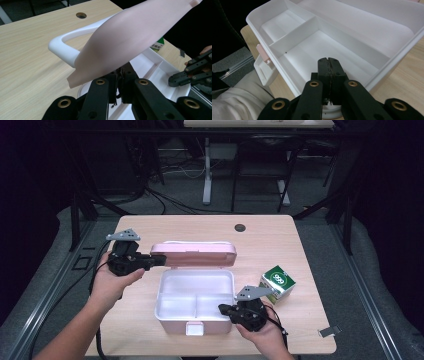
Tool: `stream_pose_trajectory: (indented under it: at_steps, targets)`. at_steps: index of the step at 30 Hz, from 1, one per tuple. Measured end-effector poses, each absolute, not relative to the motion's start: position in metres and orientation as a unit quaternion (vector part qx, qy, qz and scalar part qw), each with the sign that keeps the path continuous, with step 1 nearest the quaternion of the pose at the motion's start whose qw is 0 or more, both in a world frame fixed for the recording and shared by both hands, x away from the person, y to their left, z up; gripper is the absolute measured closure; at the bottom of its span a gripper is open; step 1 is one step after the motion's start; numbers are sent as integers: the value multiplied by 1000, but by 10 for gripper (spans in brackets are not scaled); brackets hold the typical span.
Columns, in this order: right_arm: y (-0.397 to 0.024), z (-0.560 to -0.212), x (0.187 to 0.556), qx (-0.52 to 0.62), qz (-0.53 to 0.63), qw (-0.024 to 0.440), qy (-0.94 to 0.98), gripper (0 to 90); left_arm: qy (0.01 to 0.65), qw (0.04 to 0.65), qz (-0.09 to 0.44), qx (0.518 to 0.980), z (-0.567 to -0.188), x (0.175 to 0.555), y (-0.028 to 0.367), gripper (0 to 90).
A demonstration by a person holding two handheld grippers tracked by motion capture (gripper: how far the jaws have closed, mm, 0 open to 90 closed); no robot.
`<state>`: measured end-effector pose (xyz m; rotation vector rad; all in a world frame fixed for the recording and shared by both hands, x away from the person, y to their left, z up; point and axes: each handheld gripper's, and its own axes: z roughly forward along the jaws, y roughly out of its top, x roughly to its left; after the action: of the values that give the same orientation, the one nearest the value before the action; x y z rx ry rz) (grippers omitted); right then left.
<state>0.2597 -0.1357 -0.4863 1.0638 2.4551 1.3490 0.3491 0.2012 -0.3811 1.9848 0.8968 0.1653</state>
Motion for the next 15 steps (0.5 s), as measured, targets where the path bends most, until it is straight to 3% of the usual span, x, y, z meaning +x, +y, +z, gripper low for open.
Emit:
stream_pose_trajectory:
  at_steps: [15]
  targets:
    - [-136,-487,259,356,454,72,813,882,395,462,82,790,-388,375,200,816]
